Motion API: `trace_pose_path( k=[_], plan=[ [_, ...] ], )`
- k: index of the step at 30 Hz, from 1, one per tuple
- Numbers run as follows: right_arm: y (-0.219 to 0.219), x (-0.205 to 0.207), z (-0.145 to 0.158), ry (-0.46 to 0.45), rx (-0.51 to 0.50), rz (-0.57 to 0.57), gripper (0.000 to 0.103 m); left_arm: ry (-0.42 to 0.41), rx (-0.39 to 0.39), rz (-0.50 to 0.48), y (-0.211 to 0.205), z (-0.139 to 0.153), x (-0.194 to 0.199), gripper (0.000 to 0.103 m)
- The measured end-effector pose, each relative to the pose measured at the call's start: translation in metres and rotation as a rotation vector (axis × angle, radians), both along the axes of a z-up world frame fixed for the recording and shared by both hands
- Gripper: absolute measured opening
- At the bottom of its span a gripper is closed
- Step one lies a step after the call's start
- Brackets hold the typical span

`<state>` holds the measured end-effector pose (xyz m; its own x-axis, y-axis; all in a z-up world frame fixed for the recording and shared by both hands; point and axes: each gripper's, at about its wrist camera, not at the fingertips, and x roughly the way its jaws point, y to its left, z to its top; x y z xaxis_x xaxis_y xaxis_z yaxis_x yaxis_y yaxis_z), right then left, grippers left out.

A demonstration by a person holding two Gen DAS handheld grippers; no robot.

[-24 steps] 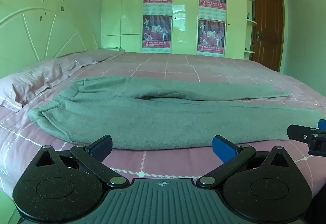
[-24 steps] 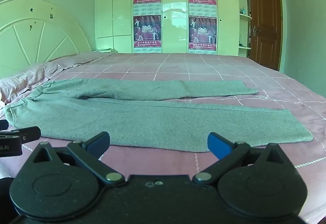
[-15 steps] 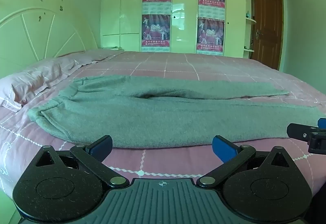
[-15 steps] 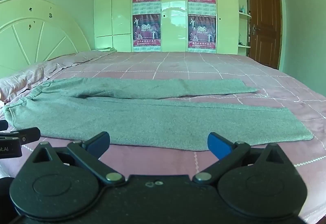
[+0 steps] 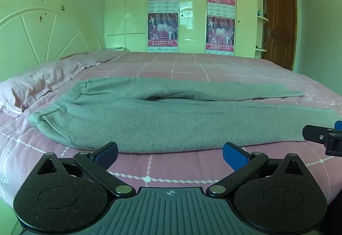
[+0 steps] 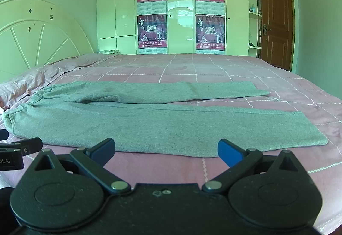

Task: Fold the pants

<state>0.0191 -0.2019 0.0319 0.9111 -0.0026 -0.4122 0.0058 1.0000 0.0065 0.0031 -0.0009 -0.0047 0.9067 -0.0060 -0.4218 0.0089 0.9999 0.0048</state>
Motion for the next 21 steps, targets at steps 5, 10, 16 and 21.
trace_pose_path(
  k=[5,10,16,21],
  plan=[
    [-0.0003,-0.0001,0.0008,0.002,0.004,-0.010,0.097,0.001,0.004,-0.001,-0.0007,-0.0003,0.0008,0.103],
    [-0.0007,-0.0007,0.0005,0.002,0.005,-0.010,0.097,0.001,0.005,-0.001,-0.0006,-0.0012,0.0015,0.103],
    [0.0001,0.0014,0.0006,0.007,0.006,-0.011,0.097,0.001,0.007,-0.003,-0.0012,-0.0020,0.0019,0.103],
    [0.0000,0.0015,0.0000,0.006,0.006,-0.012,0.097,0.001,0.007,-0.001,-0.0016,-0.0017,0.0020,0.103]
  ],
)
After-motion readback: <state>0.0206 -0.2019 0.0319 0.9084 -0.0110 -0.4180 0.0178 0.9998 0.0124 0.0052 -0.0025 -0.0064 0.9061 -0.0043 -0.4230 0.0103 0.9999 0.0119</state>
